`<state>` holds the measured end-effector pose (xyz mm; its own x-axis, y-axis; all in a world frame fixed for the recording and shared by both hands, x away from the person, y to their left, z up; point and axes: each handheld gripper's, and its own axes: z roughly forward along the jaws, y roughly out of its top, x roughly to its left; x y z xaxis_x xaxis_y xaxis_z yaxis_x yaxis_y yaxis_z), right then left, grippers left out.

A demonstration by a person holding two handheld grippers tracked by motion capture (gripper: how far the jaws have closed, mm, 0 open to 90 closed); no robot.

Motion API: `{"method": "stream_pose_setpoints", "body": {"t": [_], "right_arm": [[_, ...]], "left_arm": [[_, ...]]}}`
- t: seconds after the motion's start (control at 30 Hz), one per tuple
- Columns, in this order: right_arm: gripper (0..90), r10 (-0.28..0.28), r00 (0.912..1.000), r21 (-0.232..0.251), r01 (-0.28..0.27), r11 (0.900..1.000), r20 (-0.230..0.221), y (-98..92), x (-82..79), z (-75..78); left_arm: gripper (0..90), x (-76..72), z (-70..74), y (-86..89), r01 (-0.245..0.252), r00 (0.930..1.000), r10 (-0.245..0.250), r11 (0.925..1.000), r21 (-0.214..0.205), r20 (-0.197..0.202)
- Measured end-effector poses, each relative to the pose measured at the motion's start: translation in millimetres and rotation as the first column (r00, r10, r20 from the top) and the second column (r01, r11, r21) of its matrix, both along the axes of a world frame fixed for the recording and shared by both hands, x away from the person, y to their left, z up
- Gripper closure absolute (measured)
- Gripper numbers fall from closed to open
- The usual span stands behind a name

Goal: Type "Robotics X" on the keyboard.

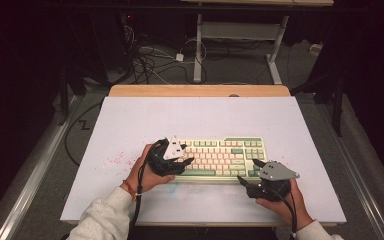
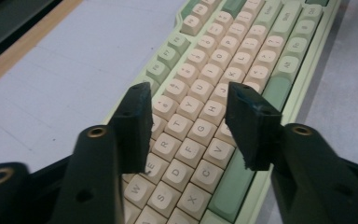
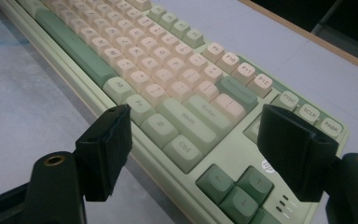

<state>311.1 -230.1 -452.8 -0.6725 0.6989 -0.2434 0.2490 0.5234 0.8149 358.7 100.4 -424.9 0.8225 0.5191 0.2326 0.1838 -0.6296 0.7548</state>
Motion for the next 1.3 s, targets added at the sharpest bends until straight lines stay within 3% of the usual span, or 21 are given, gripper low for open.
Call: {"method": "stream_pose_setpoints", "body": {"t": [0.13,0.27,0.4,0.73,0.83,0.93,1.3], "right_arm": [[26.7,-0.002,1.0000,0.004,0.002,1.0000,0.003,-0.7,0.0,0.5],[26.8,-0.005,1.0000,0.003,0.005,1.0000,0.002,-1.3,0.6,0.6],[27.0,0.000,1.0000,0.003,0.000,1.0000,0.003,0.9,0.6,0.7],[32.7,0.026,0.9994,0.004,-0.026,0.9997,-0.021,9.1,-1.3,0.1],[40.6,0.041,0.9988,0.001,-0.041,0.9992,-0.028,13.0,-1.5,1.6],[57.9,0.091,0.9943,0.014,-0.090,0.9958,-0.055,14.2,-2.0,4.3],[87.6,0.142,0.9829,-0.021,-0.145,0.9892,-0.117,31.3,17.9,14.1]], "left_arm": [[27.6,-6.4,2.2,9.4,-0.002,0.9996,0.003,0.9996,-0.027,0.028],[21.3,-9.2,1.6,18.7,-0.016,0.9991,0.018,0.9986,-0.051,0.038],[19.7,-12.7,1.3,26.6,-0.024,0.9983,0.028,0.9971,-0.073,0.052],[19.4,-27.4,-9.0,53.1,-0.112,0.9899,0.114,0.9933,-0.029,0.084],[19.4,-34.2,-15.0,65.4,-0.137,0.9877,0.139,0.9900,-0.033,0.071],[19.1,-40.1,-21.0,76.2,-0.154,0.9863,0.155,0.9876,-0.031,0.055],[17.9,-55.9,-37.8,100.1,-0.202,0.9794,0.202,0.9790,-0.028,-0.008]]}}
